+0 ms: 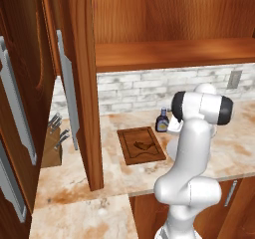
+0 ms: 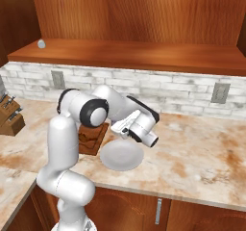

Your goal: Pick the chicken drumstick from the plate and place it on the cutting board. Then pick the condiment bottle from the cabinet and place it next to the cutting board.

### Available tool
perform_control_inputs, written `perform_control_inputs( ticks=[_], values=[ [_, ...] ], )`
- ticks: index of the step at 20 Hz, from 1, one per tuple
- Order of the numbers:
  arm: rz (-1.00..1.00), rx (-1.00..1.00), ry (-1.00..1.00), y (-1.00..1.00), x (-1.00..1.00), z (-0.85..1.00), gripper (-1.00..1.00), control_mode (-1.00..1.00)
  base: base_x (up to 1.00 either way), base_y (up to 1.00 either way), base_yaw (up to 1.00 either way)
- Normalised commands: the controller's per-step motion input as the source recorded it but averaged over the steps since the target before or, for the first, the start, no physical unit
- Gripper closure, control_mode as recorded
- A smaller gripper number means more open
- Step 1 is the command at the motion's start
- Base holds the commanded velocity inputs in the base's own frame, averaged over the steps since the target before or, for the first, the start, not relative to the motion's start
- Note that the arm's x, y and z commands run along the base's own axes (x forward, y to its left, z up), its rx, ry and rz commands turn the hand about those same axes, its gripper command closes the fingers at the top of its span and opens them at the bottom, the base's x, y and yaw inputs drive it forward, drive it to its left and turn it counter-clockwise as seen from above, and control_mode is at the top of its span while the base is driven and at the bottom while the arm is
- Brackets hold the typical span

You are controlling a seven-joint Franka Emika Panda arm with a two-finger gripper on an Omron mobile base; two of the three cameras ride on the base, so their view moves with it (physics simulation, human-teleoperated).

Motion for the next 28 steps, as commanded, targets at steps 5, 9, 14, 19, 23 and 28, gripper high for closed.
perform_control_inputs(
  ticks=[5,9,14,19,23,28],
  values=[
    [0.01,0.00,0.00,-0.04,-0.33,0.22,-1.00,-1.00,0.00,0.00,0.00],
    [0.02,0.00,-0.04,-0.07,-0.56,0.23,-1.00,-1.00,0.00,0.00,0.00],
    [0.02,0.00,-0.07,-0.02,-0.64,0.21,-1.00,-1.00,0.00,0.00,0.00],
    [0.02,0.00,-0.09,0.00,-0.64,0.18,-1.00,-1.00,0.00,0.00,0.00],
    [0.01,0.00,-0.10,0.00,-0.59,0.18,-1.00,-1.00,0.00,0.00,0.00],
    [0.02,0.00,-0.11,0.00,-0.56,0.19,-1.00,-1.00,0.00,0.00,0.00]
  ],
)
